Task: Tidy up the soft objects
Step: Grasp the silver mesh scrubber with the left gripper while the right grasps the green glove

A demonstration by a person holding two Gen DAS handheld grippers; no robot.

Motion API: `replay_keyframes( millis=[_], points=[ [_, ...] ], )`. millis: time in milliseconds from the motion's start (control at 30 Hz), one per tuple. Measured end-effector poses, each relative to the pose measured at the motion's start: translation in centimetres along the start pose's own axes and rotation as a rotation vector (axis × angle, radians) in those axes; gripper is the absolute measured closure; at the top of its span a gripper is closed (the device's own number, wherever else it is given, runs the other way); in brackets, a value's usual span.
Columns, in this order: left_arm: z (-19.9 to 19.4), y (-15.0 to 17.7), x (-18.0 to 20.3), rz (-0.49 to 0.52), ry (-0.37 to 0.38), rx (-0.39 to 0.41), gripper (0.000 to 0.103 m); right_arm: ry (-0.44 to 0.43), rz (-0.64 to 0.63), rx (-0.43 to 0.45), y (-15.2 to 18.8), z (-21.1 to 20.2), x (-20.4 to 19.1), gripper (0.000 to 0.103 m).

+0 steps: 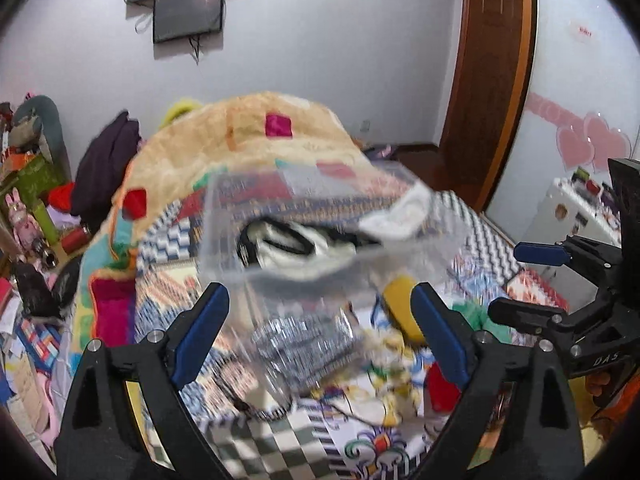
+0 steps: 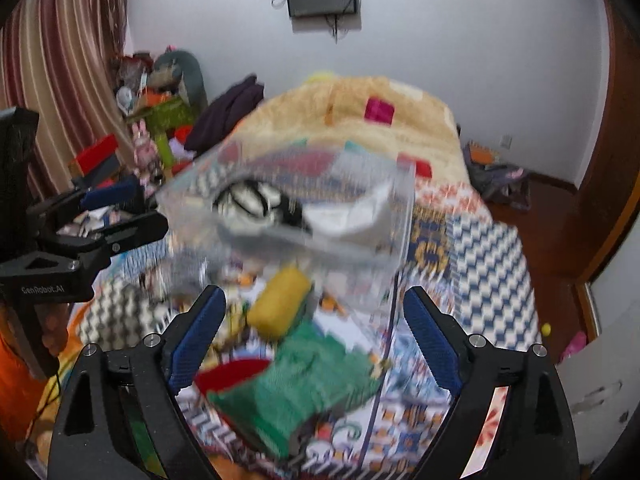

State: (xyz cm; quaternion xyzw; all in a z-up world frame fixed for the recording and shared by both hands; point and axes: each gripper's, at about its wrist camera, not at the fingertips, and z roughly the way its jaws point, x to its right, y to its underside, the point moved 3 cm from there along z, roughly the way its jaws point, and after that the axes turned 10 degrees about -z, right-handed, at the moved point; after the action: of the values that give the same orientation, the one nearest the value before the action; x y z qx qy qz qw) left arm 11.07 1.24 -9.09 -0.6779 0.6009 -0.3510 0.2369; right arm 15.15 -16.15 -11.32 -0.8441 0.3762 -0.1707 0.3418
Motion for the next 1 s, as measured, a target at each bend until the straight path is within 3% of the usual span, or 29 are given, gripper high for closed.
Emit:
replay_keyframes(
  millis=[200, 333, 367, 600, 667, 767, 1000],
  points=[
    [2.9, 2.9, -0.4, -0.029, -0.017, -0.090, 0.010, -0.045, 0.059, -0.088, 3.0, 2.0, 1.0, 0.017],
    [4.3, 3.7, -0.7, -0.044, -0.024, -0.118, 0.010, -0.079, 0.096, -0.107, 3.8, 2.2, 2.0, 0.043],
    [4.5, 3.8, -0.8, -0.045, -0.029, -0.118, 0.013, -0.086, 0.100, -0.107, 3.9, 2.2, 1.9, 0.050],
    [5.0, 3.9, -1.3, -0.059, -0.023, -0.123, 0.038, -0.085, 0.078, -0.093, 4.4, 1.7, 1.0, 0.067],
    [5.1, 3.8, -1.6, -0.076, -0.013, -0.124, 0.046, -0.089, 0.075, -0.089, 4.4, 1.5, 0.9, 0.078],
    [4.9, 3.7, -1.9, -0.085, -0.005, -0.121, 0.060, -0.094, 0.082, -0.071, 4.5, 0.9, 1.0, 0.083],
    [3.9, 3.6, -2.0, -0.065, -0.002, -0.101, 0.077, -0.089, 0.077, -0.004, 3.5, -1.1, 1.3, 0.088]
  ],
)
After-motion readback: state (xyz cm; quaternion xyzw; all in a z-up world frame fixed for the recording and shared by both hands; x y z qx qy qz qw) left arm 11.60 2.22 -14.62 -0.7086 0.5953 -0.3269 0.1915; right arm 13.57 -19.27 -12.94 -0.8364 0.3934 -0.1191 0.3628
